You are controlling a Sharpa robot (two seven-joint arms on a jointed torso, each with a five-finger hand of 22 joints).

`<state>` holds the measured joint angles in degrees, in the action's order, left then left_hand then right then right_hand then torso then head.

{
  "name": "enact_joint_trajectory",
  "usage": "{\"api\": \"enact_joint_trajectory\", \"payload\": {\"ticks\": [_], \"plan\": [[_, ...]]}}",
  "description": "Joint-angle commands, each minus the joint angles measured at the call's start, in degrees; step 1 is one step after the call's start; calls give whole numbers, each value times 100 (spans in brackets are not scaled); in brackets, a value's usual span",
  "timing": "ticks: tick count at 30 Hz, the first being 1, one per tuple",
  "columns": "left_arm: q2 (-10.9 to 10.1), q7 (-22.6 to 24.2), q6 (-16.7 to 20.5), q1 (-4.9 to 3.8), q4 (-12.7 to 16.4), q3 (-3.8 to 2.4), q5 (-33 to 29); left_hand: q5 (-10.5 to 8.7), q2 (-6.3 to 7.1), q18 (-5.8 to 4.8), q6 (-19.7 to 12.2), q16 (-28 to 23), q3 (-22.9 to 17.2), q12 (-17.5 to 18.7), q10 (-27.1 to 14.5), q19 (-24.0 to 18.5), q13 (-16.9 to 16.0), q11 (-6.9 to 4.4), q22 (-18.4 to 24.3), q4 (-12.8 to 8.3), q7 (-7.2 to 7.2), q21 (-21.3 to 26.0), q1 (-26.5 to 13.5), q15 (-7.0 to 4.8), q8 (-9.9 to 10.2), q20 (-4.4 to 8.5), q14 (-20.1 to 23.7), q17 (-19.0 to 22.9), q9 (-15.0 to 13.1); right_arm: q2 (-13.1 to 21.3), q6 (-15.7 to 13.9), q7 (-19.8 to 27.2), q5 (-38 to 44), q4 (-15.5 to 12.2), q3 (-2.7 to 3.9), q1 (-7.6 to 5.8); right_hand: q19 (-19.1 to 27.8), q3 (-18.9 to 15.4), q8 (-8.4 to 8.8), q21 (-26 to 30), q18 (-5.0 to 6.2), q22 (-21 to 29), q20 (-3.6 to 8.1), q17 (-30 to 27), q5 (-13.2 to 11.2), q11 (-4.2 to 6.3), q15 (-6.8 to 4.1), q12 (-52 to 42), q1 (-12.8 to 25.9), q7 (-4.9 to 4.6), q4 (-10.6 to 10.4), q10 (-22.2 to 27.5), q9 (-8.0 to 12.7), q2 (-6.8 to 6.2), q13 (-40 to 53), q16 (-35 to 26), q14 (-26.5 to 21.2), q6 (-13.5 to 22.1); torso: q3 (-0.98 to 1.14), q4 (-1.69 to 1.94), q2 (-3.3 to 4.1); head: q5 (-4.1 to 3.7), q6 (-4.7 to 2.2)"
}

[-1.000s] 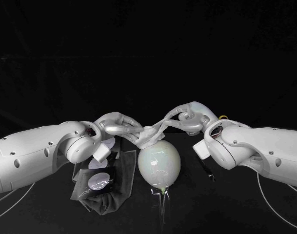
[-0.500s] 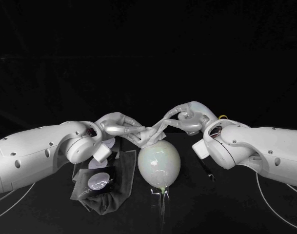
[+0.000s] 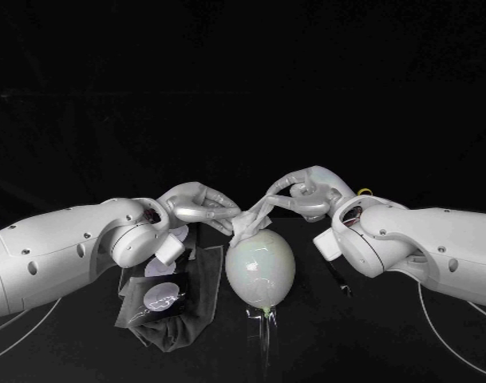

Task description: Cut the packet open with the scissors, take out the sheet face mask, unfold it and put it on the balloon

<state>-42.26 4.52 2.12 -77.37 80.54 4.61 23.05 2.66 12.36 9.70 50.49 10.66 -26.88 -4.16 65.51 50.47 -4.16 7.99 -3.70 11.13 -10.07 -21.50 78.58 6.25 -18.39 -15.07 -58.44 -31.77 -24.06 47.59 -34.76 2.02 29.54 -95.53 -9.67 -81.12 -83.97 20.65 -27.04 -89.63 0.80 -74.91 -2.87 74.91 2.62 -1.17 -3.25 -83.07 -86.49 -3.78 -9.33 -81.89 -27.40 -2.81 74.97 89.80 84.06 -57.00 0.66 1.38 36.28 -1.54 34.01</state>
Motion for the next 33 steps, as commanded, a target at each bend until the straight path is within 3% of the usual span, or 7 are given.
{"api": "enact_joint_trajectory", "payload": {"ticks": [1,16,26,33], "plan": [[29,146,59,-3,-3,-7,118,14,-10,67,57,35,10,-19,-50,-43,4,-4,-9,-41,-15,25,54,-6,16,-15,49,-12,12,0,4,63,18,-20,5,-4,-603,21,-15,-37,-80,-1509,23,1509,19,148,-41,29,-20,2,-4,-303,-9,16,972,20,594,-21,1,-2,-1,-1,8],[105,138,-90,-3,-1,-6,248,14,-38,76,211,157,90,-95,-30,-39,-13,-16,-17,17,-8,93,79,-7,22,-37,129,-57,67,-12,-9,59,18,-27,5,-4,-603,48,-28,-37,-80,-1509,23,1509,19,147,-40,29,-4,1,1,-304,-14,6,972,20,594,-15,-1,-1,0,-2,9],[111,134,-85,-3,-16,-6,282,15,-311,82,418,341,-64,-199,63,13,-30,-73,-32,-84,58,124,389,-52,-9,-22,124,-121,104,-1,-13,60,19,-34,5,-4,-603,57,-32,-37,-80,-1509,23,1509,18,147,-40,28,0,1,4,-305,-16,3,973,20,594,-14,0,1,0,0,10],[112,157,-52,-3,-19,-7,278,12,-571,81,670,608,-130,-378,311,105,-89,-189,-70,-336,146,74,677,-141,-137,40,6,-224,62,8,-9,55,22,-32,5,-4,-603,60,-34,-37,-80,-1509,23,1509,18,147,-40,26,2,1,5,-306,-16,2,975,20,594,-14,-2,0,-1,4,9]]}}
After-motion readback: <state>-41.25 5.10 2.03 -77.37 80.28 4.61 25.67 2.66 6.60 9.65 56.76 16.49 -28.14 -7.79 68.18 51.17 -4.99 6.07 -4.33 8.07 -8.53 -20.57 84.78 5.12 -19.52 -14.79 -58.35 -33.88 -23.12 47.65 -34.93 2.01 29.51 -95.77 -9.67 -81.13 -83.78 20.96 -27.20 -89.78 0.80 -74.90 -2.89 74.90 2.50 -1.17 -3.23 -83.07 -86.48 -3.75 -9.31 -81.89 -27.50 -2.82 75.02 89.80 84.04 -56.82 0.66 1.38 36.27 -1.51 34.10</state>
